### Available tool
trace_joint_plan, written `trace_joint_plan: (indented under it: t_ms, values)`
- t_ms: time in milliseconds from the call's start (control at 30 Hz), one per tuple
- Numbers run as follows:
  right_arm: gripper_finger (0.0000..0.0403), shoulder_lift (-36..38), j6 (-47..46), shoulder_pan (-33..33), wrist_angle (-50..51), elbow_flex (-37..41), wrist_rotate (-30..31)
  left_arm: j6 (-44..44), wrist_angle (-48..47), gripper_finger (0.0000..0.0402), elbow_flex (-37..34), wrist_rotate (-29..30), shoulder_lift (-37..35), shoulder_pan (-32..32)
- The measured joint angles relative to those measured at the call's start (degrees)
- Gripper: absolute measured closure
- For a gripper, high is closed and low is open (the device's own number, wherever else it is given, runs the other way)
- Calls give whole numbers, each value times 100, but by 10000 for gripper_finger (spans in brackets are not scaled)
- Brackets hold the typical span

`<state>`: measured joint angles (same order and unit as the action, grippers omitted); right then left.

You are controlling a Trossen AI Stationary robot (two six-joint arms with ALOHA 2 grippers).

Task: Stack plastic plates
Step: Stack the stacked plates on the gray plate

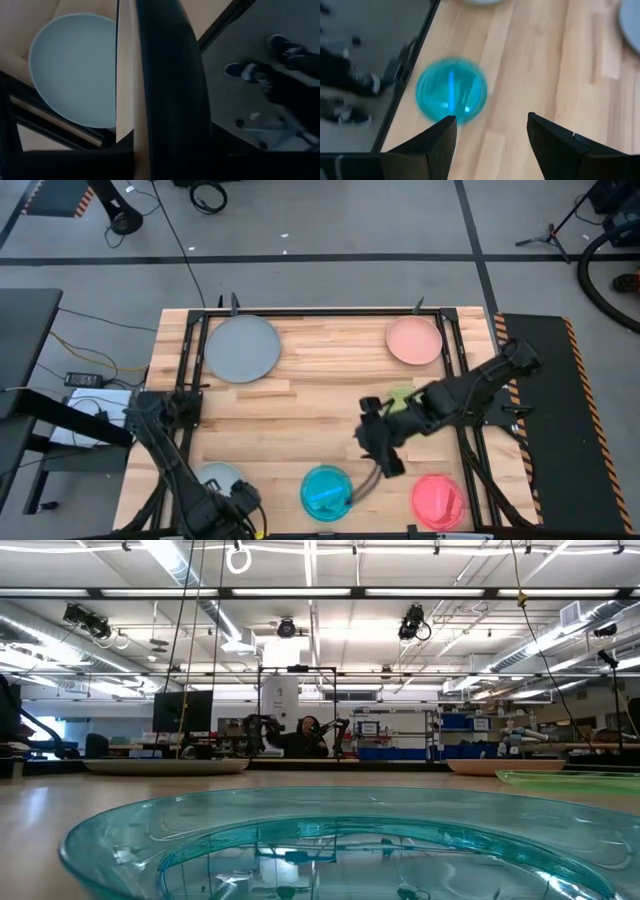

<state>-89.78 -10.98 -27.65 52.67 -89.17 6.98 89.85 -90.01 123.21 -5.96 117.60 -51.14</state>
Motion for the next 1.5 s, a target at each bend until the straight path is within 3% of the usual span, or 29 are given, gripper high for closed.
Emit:
trace_joint_plan:
  t_ms: [433, 667, 900, 1200, 1500]
  values:
    - [174, 2, -675, -1008, 142, 0, 391, 404, -6, 302, -962, 63, 453, -191]
    - [174, 2, -1093, -1364, 184, 0, 666, 399, 1, 302, -958, -428, 426, -267]
    - [174, 2, -1152, -1385, 188, 0, 1005, 562, 0, 302, -1202, -265, 377, -447]
    - [174, 2, -1183, -1187, 100, 0, 957, 592, -49, 303, -2220, -275, 369, -436]
    - [174, 2, -1285, -1160, 102, 0, 970, 596, -34, 283, -2703, -2, 364, -337]
